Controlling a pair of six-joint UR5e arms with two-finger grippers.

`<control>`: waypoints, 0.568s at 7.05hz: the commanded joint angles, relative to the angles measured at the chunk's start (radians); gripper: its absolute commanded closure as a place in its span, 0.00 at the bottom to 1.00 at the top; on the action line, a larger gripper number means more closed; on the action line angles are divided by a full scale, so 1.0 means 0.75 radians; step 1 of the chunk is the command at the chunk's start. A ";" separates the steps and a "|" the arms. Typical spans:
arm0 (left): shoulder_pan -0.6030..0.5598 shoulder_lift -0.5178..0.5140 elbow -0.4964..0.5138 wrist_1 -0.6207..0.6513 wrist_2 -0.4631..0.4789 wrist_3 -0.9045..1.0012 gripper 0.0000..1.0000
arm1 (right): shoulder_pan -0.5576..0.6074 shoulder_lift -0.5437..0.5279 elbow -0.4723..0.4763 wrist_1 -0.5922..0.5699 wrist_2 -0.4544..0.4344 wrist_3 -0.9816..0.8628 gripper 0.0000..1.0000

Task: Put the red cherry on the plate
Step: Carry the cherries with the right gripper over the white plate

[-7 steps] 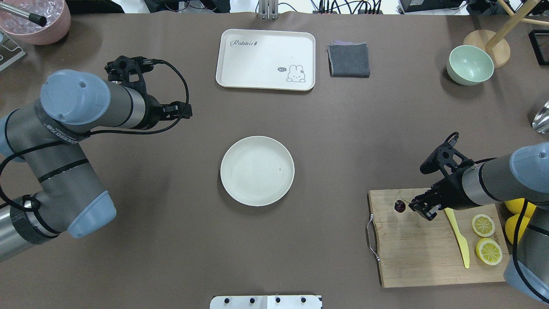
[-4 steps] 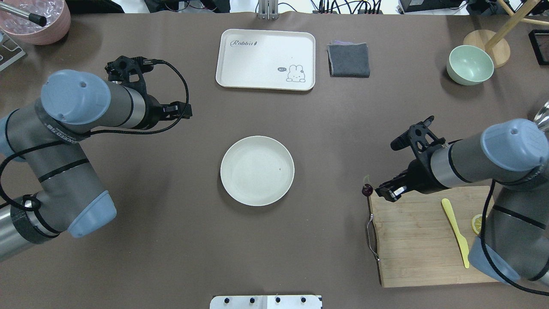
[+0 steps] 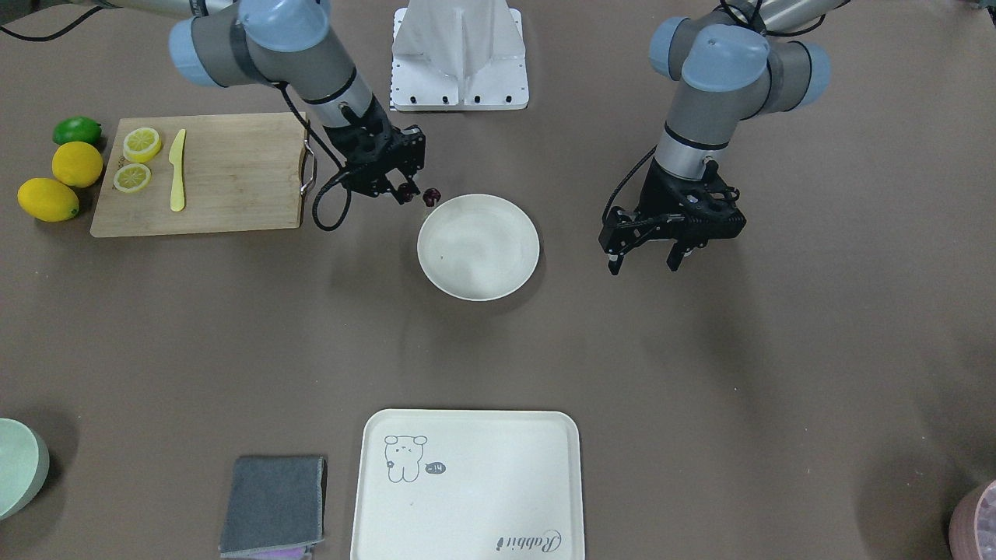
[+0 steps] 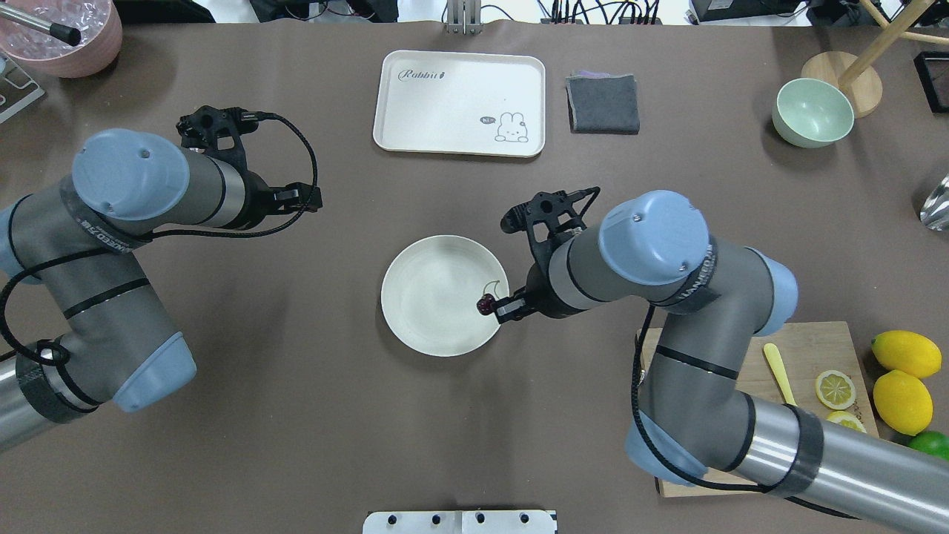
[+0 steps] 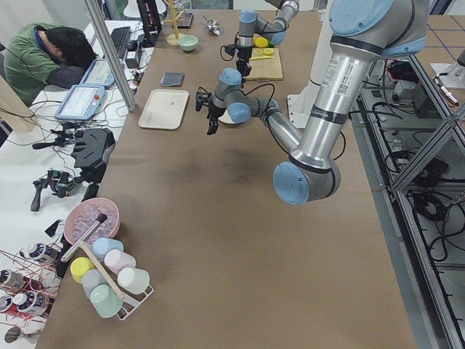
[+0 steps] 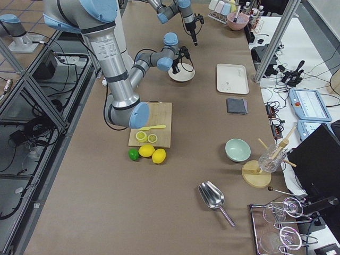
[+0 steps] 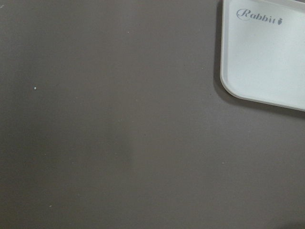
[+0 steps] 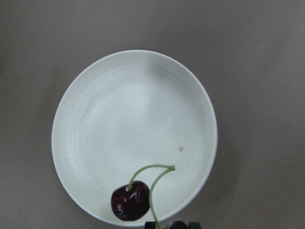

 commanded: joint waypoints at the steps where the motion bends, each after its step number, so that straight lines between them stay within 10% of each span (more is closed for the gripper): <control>1: 0.000 0.005 0.003 0.000 0.000 0.001 0.02 | -0.055 0.162 -0.187 0.002 -0.100 0.064 1.00; 4: 0.000 0.028 0.001 0.000 0.000 0.001 0.02 | -0.096 0.199 -0.273 0.007 -0.185 0.062 1.00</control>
